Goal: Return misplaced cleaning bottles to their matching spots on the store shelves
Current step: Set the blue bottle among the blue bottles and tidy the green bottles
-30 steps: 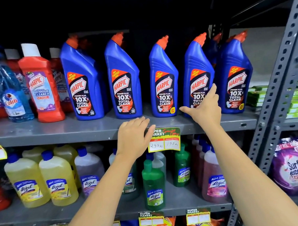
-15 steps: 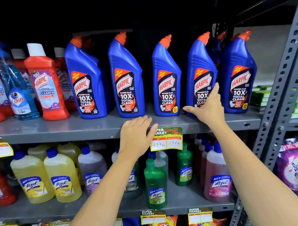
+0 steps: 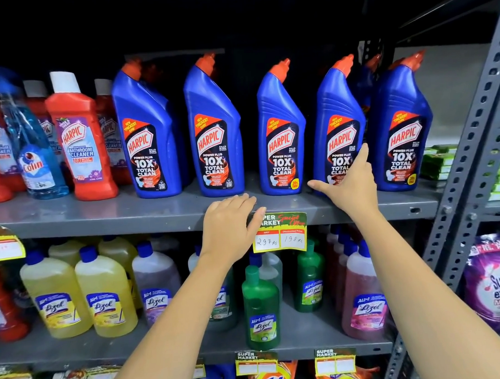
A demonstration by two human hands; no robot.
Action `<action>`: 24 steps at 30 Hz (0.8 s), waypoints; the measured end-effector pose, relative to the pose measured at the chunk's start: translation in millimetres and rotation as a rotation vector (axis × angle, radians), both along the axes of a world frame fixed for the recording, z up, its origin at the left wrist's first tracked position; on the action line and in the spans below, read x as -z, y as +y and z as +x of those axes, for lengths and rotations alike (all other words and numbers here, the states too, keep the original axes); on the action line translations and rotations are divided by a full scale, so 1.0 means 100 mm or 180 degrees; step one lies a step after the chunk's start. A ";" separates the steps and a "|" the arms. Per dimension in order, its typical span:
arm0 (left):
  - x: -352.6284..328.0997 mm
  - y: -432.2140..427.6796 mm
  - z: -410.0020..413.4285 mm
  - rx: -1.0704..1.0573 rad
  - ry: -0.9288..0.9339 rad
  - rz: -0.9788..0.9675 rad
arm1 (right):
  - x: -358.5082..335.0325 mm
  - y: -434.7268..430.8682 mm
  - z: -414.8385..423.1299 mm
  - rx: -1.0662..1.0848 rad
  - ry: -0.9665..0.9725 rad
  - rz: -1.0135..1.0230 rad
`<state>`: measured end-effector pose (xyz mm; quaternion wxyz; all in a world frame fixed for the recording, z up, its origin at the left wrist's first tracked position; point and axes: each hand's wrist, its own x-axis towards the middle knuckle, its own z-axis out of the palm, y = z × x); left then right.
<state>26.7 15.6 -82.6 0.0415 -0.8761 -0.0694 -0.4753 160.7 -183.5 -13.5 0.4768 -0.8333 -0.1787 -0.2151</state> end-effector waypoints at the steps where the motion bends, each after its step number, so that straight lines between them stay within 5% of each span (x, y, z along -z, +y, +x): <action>1: 0.00 0.00 0.00 0.0009 -0.0015 -0.0003 | 0.02 -0.01 -0.01 0.0009 -0.0070 0.0024; 13: 0.11 0.01 -0.08 0.0263 -0.0166 -0.0050 | 1.17 -0.07 -0.59 0.0035 -0.1473 0.1542; 18: 0.83 0.02 -0.27 0.0242 -0.0295 0.0183 | 2.13 0.09 -0.90 -0.0549 -0.0384 0.1111; 24: 2.10 0.11 -0.65 0.0058 0.0994 -0.0293 | 2.70 0.32 -1.07 -0.1110 0.0885 0.0468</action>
